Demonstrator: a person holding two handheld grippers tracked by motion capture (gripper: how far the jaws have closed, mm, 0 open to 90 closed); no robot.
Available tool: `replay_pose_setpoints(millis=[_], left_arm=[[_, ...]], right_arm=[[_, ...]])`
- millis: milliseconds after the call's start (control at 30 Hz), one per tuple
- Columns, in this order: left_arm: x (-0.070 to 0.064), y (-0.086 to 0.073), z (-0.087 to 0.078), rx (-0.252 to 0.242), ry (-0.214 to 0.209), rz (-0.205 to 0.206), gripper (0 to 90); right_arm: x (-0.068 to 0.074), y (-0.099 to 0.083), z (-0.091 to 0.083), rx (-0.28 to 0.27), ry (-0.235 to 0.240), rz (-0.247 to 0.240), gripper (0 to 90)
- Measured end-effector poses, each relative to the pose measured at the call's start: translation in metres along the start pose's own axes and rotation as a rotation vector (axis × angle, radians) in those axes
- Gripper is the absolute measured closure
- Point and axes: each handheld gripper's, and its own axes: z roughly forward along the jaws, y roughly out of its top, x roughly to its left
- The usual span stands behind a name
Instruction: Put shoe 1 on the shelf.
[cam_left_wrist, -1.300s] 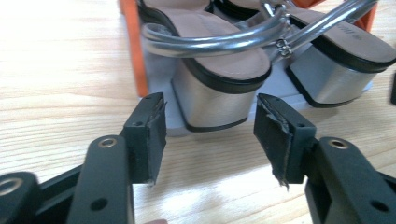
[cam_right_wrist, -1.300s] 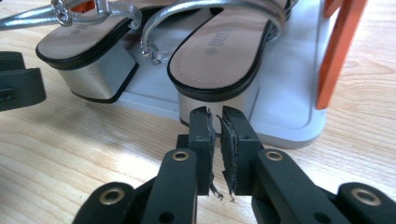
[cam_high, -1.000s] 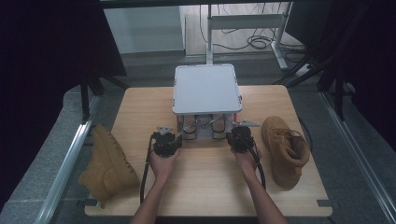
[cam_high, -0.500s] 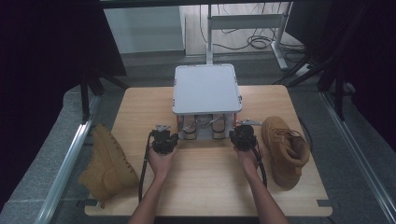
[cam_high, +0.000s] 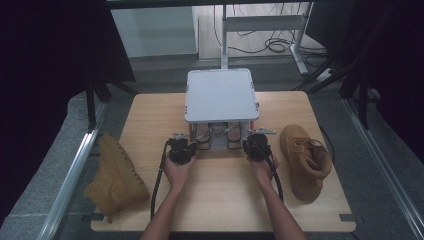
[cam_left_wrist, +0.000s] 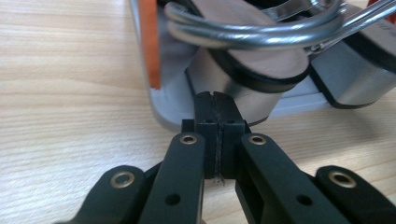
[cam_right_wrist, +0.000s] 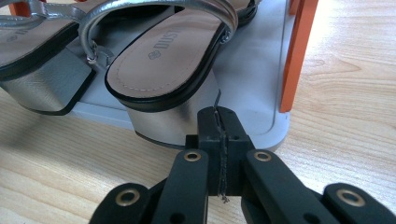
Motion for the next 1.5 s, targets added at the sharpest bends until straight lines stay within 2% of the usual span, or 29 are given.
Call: replay_pose_setpoints(millis=[133, 233, 300, 633, 900, 1033, 1100, 1200, 1500], left_arm=[[-0.006, 0.003, 0.002, 0.001, -0.004, 0.004, 89.8], [-0.008, 0.004, 0.003, 0.002, -0.008, 0.006, 89.8], [-0.009, 0.005, 0.003, 0.003, -0.011, 0.005, 89.8], [-0.014, 0.006, 0.006, 0.006, -0.016, 0.004, 89.9], [-0.014, 0.006, 0.007, 0.006, -0.016, -0.001, 89.9], [-0.014, 0.006, 0.008, 0.006, -0.017, -0.003, 89.8], [-0.014, 0.006, 0.008, 0.007, -0.02, -0.002, 89.9], [-0.014, 0.006, 0.007, 0.008, -0.021, -0.004, 89.8], [-0.012, 0.005, 0.007, 0.003, -0.025, -0.002, 89.6]], right_arm=[[0.002, 0.0, 0.002, -0.003, 0.004, 0.0, 89.1], [0.005, 0.0, 0.003, -0.006, 0.018, -0.011, 89.2], [0.008, 0.0, 0.003, -0.008, 0.01, -0.021, 89.2], [0.015, 0.003, 0.004, -0.004, 0.034, -0.023, 89.3], [0.025, 0.002, 0.008, -0.011, 0.054, -0.017, 89.3], [0.032, 0.002, 0.011, -0.015, 0.066, -0.03, 89.4], [0.036, 0.001, 0.012, -0.015, 0.058, -0.052, 89.3], [0.041, 0.0, 0.013, -0.016, 0.06, -0.054, 89.4], [0.041, 0.001, 0.012, -0.019, 0.072, -0.053, 89.3]])
